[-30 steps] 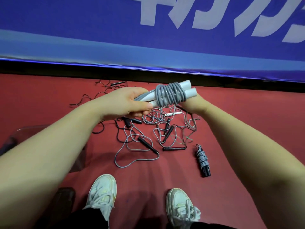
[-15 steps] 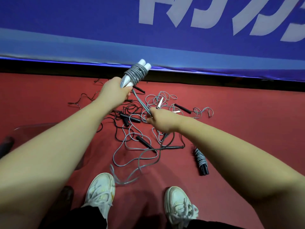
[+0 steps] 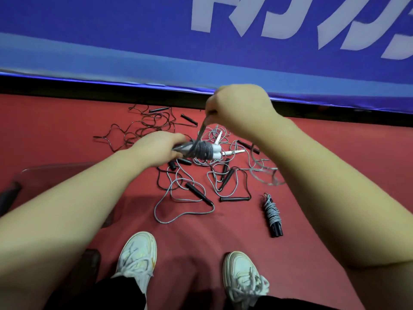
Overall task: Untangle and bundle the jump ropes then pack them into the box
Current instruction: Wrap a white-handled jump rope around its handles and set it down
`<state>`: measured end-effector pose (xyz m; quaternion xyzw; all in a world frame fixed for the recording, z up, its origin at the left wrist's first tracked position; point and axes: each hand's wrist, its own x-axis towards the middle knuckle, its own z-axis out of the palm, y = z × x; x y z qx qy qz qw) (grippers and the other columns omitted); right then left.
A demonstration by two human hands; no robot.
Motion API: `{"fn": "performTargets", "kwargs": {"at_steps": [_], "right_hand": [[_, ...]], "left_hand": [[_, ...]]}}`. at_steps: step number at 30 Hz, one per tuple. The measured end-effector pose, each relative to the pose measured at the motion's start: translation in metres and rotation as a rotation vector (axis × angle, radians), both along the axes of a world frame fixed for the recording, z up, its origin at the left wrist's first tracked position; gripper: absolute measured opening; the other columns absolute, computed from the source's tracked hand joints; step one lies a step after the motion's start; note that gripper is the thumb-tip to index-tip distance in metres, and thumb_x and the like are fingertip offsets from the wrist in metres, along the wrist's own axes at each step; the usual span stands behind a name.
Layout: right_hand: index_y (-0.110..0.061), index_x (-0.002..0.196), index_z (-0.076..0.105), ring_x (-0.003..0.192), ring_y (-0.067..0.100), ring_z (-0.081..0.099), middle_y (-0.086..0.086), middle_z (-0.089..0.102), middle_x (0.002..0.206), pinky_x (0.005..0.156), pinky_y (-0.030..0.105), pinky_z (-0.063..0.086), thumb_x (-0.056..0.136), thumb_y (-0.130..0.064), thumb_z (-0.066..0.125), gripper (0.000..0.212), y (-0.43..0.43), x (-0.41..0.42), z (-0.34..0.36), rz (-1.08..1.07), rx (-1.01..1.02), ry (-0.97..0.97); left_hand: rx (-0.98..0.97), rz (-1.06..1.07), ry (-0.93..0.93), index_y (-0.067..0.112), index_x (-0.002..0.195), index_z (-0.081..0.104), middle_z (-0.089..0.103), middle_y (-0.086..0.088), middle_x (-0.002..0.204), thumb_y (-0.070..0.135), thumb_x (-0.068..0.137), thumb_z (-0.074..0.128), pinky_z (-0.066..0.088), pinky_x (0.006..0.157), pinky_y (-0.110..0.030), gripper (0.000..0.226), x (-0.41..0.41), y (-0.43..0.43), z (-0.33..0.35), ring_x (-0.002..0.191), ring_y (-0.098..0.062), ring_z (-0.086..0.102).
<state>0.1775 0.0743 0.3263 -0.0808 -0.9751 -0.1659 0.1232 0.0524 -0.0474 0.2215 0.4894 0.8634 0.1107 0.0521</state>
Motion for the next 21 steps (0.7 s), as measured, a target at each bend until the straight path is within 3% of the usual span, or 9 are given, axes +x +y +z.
{"fn": "performTargets", "kwargs": {"at_steps": [5, 8, 11, 13, 16, 19, 21], "right_hand": [[-0.028, 0.109, 0.067, 0.1, 0.027, 0.057, 0.003, 0.06, 0.107, 0.062, 0.028, 0.03, 0.089, -0.046, 0.056, 0.03, 0.033, -0.005, -0.003, -0.049, -0.105, 0.028], [-0.026, 0.108, 0.068, 0.103, 0.024, 0.057, 0.001, 0.064, 0.108, 0.068, 0.026, 0.031, 0.085, -0.049, 0.059, 0.034, 0.054, -0.004, -0.017, -0.097, -0.288, -0.001], [-0.021, 0.106, 0.07, 0.105, 0.02, 0.059, -0.002, 0.068, 0.109, 0.075, 0.027, 0.041, 0.083, -0.046, 0.061, 0.035, 0.063, 0.0, -0.033, -0.059, -0.501, -0.052], [-0.015, 0.106, 0.071, 0.101, 0.018, 0.06, 0.001, 0.069, 0.107, 0.083, 0.028, 0.045, 0.085, -0.042, 0.061, 0.035, 0.067, -0.002, -0.043, -0.025, -0.598, -0.105], [-0.007, 0.093, 0.07, 0.076, 0.011, 0.052, -0.002, 0.063, 0.078, 0.072, 0.024, 0.039, 0.09, -0.03, 0.059, 0.026, 0.065, 0.0, -0.057, -0.009, -0.834, -0.17], [-0.011, 0.07, 0.054, 0.058, 0.002, 0.044, -0.006, 0.051, 0.063, 0.06, 0.021, 0.038, 0.094, -0.008, 0.052, 0.025, 0.063, 0.005, -0.068, -0.108, -1.098, -0.179], [-0.023, 0.068, 0.043, 0.056, 0.003, 0.038, -0.006, 0.042, 0.065, 0.054, 0.014, 0.032, 0.098, -0.019, 0.045, 0.031, 0.056, 0.006, -0.078, -0.232, -1.073, -0.199]], "left_hand": [[-0.002, -0.156, -0.045, 0.016, 0.112, 0.064, 0.068, -0.004, 0.101, 0.026, 0.086, 0.067, 0.041, 0.077, -0.03, 0.027, 0.011, 0.001, 0.013, 0.096, -0.023, 0.058], [0.016, -0.221, -0.13, 0.019, 0.108, 0.066, 0.068, 0.003, 0.094, 0.024, 0.085, 0.068, 0.041, 0.076, -0.027, 0.023, 0.014, -0.005, 0.019, 0.089, -0.016, 0.059], [0.03, -0.282, -0.257, 0.018, 0.104, 0.067, 0.063, 0.011, 0.081, 0.023, 0.085, 0.069, 0.038, 0.066, -0.014, 0.02, 0.022, -0.01, 0.025, 0.072, 0.001, 0.054], [0.029, -0.305, -0.323, 0.015, 0.103, 0.067, 0.066, 0.005, 0.082, 0.025, 0.084, 0.07, 0.04, 0.066, -0.019, 0.022, 0.027, -0.013, 0.03, 0.075, -0.005, 0.057], [0.104, -0.289, -0.486, 0.022, 0.092, 0.066, 0.066, -0.006, 0.077, 0.036, 0.077, 0.073, 0.045, 0.06, -0.03, 0.022, 0.033, -0.019, 0.041, 0.064, -0.017, 0.057], [0.266, -0.224, -0.697, 0.02, 0.082, 0.059, 0.061, 0.001, 0.064, 0.019, 0.088, 0.065, 0.038, 0.046, -0.021, 0.008, 0.035, -0.019, 0.046, 0.051, -0.009, 0.049], [0.38, -0.179, -0.785, 0.015, 0.083, 0.054, 0.059, 0.003, 0.065, 0.01, 0.092, 0.058, 0.034, 0.045, -0.017, 0.011, 0.035, -0.015, 0.047, 0.047, -0.006, 0.045]]}}
